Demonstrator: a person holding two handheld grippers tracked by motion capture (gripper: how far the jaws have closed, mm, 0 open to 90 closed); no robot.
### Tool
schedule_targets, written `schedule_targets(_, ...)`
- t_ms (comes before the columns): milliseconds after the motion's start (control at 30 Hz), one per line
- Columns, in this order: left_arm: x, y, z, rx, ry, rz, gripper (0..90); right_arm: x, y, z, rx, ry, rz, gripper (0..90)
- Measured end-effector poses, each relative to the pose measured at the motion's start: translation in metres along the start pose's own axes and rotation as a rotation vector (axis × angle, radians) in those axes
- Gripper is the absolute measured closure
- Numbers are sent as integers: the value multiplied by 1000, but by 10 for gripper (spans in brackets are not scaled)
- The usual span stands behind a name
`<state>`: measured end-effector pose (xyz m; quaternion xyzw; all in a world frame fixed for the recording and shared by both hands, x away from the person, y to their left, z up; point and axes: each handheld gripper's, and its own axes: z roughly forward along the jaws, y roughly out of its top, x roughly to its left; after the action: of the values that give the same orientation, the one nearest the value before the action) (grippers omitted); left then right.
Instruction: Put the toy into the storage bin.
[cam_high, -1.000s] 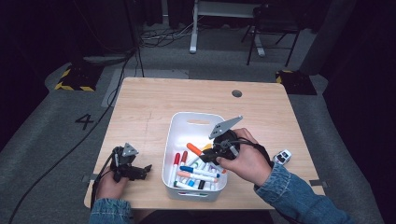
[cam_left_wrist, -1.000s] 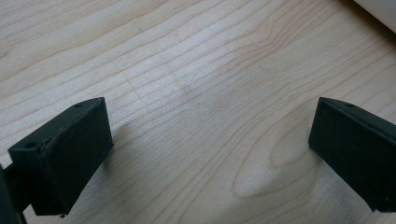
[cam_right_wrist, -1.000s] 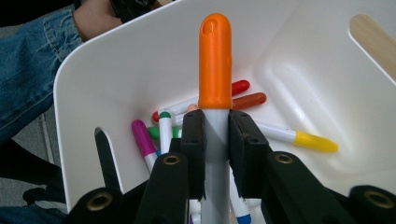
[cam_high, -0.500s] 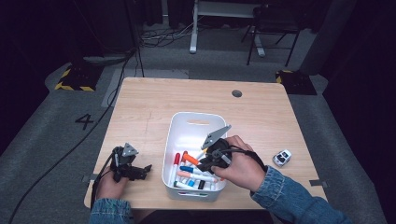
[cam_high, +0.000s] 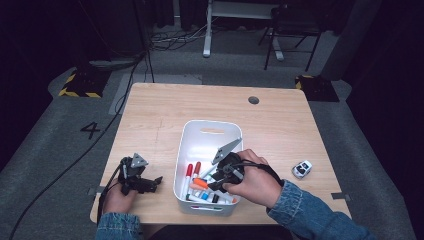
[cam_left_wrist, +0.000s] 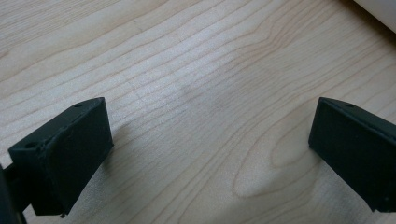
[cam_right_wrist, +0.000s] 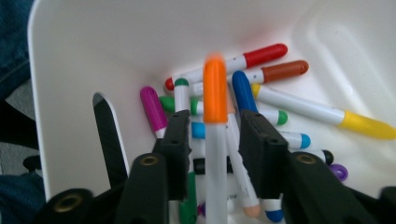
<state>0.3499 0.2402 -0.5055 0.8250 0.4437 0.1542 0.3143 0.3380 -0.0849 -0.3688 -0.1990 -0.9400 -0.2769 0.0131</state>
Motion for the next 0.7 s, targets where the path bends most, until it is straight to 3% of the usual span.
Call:
schedule_targets(67,0,0,0,-2,4,3,0,-5,0,-4,-73,-10,-44,533)
schedule_targets(100,0,0,0,0,0,0,0,-5,0,-8,-73,-17,-19,526)
schedule_targets(367,0,0,0,0,0,-1,0,-14,-6,-34,-194,-54,-12,428)
schedule_targets(700,0,0,0,-2,1,1,0,-33,-26,-66,-302,-148,26,369)
